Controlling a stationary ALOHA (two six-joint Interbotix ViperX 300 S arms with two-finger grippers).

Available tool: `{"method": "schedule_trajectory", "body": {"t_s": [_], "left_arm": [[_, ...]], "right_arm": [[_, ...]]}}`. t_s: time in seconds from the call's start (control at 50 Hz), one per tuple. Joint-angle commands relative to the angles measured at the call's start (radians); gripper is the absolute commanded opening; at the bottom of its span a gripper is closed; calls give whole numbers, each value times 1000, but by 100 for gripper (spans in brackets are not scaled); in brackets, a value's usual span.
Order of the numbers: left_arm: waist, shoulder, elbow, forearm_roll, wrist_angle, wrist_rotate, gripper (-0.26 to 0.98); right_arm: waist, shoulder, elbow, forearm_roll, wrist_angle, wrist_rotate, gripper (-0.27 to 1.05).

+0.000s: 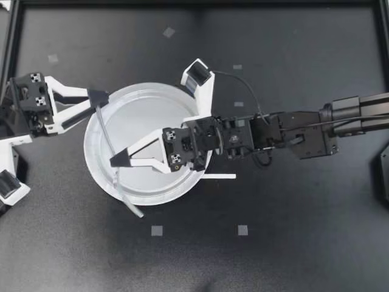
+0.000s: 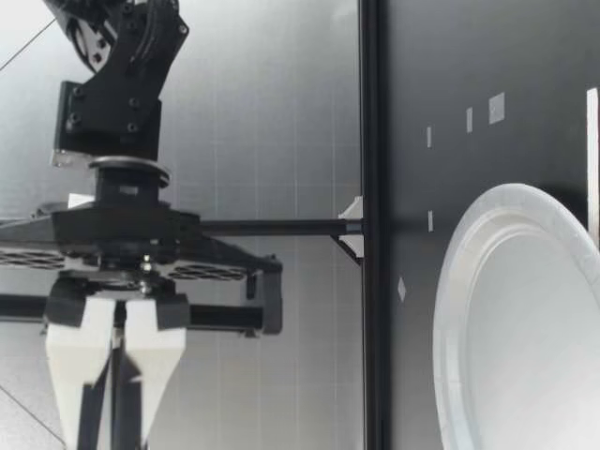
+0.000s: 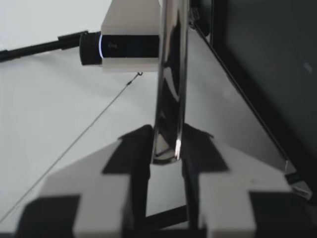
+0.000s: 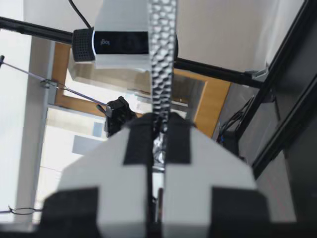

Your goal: Pick up the fork and place it on the plate.

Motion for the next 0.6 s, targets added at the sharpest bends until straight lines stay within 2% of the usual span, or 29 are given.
{"method": "schedule_trajectory", "body": {"t_s": [0.0, 0.08, 0.18, 0.24, 0.38, 0.46, 0.54, 0.58], "left_arm": [[-2, -3, -8, -9, -14, -46, 9], [-2, -3, 2, -11, -17, -74, 9], [-2, -3, 12, -11, -26, -104, 9], [-2, -3, 15, -11, -29, -120, 8], [-2, -3, 28, -15, -40, -163, 8], [-5, -3, 34, -43, -57, -216, 8], [-6, -3, 38, -137, -60, -316, 8], [-6, -3, 40, -212, -60, -383, 8]], "right_arm": [[-21, -58, 6, 0, -15, -40, 13], [-26, -66, 12, 2, -14, -52, 30], [-26, -64, 12, 2, -9, -54, 61], [-28, -63, 12, 0, -9, -60, 72], [-48, -75, 17, 0, -17, -114, 72], [-78, -104, 48, 0, -5, -150, 72], [-118, -160, 110, -2, 3, -164, 72], [-137, -195, 153, -2, 8, -172, 72]]}}
